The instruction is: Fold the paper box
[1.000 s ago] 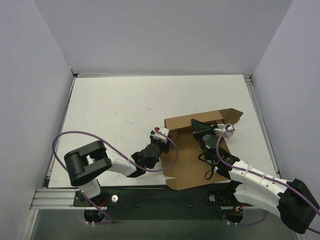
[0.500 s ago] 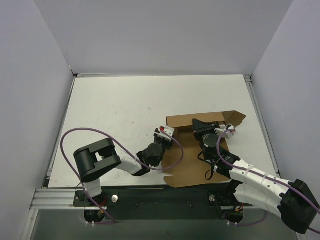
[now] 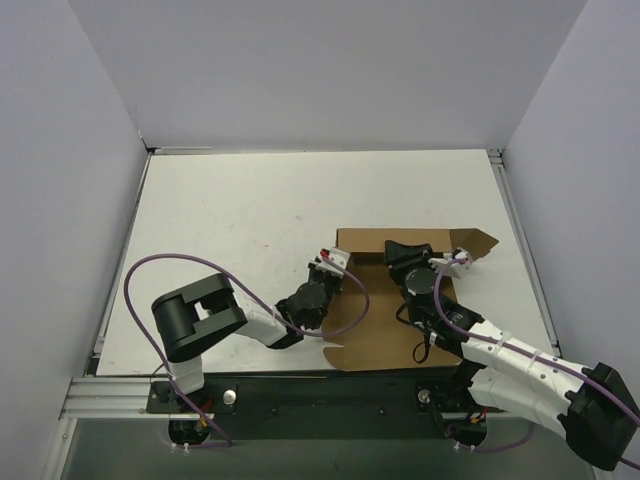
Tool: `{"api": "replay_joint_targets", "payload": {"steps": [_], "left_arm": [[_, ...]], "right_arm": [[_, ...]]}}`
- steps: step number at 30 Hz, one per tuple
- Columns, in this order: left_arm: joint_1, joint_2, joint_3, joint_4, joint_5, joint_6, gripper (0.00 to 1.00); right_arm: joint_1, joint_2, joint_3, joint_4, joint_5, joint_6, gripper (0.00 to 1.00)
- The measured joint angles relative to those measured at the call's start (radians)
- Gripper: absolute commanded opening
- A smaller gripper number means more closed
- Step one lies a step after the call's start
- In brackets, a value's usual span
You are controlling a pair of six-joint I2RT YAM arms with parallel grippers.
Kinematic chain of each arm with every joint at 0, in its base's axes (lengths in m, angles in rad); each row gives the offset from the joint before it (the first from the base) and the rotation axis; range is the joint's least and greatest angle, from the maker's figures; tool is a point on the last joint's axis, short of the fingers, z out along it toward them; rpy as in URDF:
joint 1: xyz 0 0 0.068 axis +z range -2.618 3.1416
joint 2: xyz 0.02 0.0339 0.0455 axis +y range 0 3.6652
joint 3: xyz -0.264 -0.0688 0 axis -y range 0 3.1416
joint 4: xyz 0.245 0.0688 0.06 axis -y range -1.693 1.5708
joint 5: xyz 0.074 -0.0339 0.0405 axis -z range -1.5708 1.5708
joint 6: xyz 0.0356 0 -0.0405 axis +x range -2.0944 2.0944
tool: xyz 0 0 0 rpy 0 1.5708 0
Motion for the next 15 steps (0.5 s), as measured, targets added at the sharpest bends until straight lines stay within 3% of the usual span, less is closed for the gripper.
{"api": "replay_joint_targets", "payload": {"steps": [3, 6, 15], "left_arm": [[0.011, -0.002, 0.014, -0.018, 0.003, -0.013, 0.06], [0.031, -0.037, 0.02, -0.091, 0.03, -0.06, 0.03], [0.188, -0.2, 0.084, -0.513, 0.264, -0.279, 0.0]], "right_arm": [[0.009, -0.013, 0.007, -0.074, -0.012, -0.045, 0.61], [0.013, -0.035, 0.039, -0.153, -0.032, -0.095, 0.68], [0.022, -0.202, 0.137, -0.401, -0.111, -0.275, 0.69]]}}
